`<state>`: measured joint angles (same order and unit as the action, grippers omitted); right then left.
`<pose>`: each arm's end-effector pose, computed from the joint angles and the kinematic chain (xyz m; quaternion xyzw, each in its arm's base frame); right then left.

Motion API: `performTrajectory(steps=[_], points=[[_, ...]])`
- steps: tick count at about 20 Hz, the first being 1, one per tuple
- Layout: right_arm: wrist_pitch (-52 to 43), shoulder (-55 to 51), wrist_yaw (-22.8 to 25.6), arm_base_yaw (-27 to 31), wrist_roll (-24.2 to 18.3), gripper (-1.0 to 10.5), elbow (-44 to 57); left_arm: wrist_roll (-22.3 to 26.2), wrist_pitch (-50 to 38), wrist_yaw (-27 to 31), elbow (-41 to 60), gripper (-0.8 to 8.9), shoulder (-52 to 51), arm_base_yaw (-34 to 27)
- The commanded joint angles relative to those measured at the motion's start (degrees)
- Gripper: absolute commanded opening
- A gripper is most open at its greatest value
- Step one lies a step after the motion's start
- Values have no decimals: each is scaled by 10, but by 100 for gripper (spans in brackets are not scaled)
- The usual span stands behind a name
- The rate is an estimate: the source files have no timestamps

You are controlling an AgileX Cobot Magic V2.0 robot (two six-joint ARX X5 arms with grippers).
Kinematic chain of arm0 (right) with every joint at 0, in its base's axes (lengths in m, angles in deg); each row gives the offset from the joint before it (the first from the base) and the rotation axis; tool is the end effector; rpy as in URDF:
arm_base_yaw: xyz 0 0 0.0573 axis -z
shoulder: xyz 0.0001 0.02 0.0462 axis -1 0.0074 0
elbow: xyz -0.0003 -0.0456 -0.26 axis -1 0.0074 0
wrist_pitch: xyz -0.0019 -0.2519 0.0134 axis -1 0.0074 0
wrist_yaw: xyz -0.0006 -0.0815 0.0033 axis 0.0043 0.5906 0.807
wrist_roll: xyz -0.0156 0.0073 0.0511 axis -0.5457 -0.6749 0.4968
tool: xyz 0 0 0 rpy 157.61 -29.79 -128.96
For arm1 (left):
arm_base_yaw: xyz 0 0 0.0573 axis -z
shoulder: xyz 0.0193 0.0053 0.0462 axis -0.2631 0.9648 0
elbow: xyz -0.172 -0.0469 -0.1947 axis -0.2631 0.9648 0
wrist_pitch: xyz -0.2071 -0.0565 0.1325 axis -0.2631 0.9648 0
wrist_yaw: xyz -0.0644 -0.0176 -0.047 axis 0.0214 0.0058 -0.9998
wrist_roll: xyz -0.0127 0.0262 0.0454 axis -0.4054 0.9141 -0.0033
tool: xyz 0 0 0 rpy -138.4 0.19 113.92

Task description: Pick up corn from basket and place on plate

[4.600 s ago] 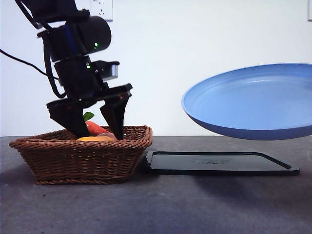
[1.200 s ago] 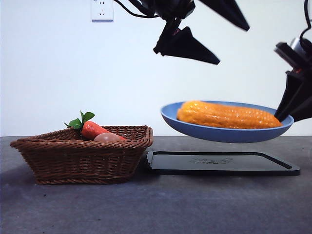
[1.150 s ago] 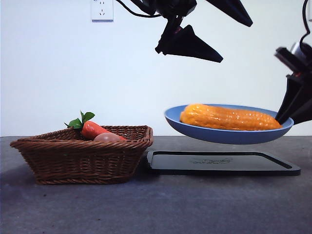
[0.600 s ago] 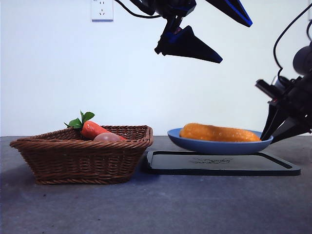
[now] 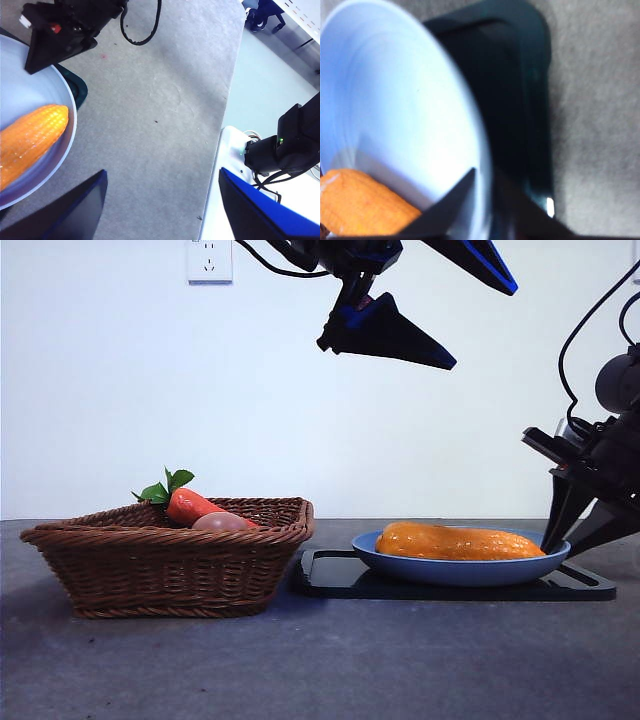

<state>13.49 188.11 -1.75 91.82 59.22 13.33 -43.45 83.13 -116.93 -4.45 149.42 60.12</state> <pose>0.3614 0.0023 0.1632 0.2853 0.5771 0.1506 0.7503 0.2636 -0.2862 0.3099 0.0285 0.3992 -0.5906 0.7007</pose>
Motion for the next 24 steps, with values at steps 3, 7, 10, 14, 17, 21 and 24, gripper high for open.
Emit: performTrajectory(steps=[3,7,10,14,17,21,24], points=[[-2,13,0,-3,-9,165,-14,1,0,-3,-12,364,7,5],[15,-19,1,12,-15,207,-16,1,1,-3,-12,363,7,5],[38,-78,17,30,-32,207,-16,1,2,-3,-12,364,7,1],[104,-190,26,32,-83,207,-16,1,3,-3,-12,363,7,-8],[174,-279,26,0,-122,206,-15,1,13,-3,-12,363,7,-21],[206,-378,35,-59,-132,203,6,1,49,-3,-12,349,7,-53],[219,-417,35,-104,-131,200,33,1,67,-3,-12,293,7,-73]])
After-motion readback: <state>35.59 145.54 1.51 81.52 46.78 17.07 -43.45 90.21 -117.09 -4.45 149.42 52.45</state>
